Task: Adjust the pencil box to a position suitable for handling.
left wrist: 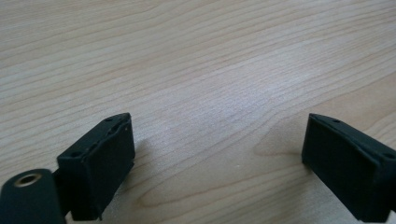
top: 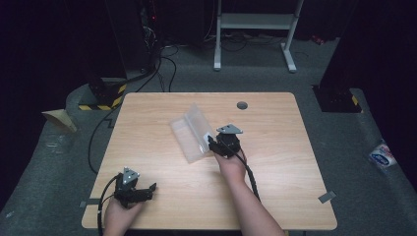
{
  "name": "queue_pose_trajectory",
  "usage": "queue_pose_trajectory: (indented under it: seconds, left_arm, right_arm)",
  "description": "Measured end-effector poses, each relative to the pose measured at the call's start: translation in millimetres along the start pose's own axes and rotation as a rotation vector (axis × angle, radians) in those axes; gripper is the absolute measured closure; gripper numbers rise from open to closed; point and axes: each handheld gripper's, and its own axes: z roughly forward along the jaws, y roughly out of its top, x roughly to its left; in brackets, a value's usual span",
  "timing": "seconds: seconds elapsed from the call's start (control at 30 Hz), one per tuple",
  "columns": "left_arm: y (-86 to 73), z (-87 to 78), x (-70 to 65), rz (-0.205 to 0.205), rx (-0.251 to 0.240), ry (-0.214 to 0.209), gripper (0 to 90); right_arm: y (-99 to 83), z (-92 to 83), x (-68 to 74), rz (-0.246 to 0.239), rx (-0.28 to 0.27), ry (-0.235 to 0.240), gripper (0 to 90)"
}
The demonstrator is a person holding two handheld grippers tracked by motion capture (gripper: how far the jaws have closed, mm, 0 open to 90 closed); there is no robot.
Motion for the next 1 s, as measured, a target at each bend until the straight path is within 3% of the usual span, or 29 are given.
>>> queue_pose_trajectory:
  seconds: [0.2,0.5,0.73,1.0]
  left_arm:
    - [-0.7,-0.7,0.1,-0.001,-0.007,0.002,12.6]
    - [-1.0,-1.8,1.0,0.005,-0.001,0.006,13.1]
    - [-1.3,-2.1,0.9,0.007,-0.003,0.001,14.1]
    - [-1.4,-2.3,0.7,0.008,-0.005,0.002,14.5]
  right_arm:
    - [-1.8,3.6,0.4,0.005,0.028,-0.022,45.6]
    - [-5.5,5.8,0.2,0.021,0.051,-0.009,51.7]
    - [-7.4,5.8,3.0,0.031,0.049,0.016,60.7]
    - [-8.7,4.8,6.3,0.024,0.049,0.01,70.8]
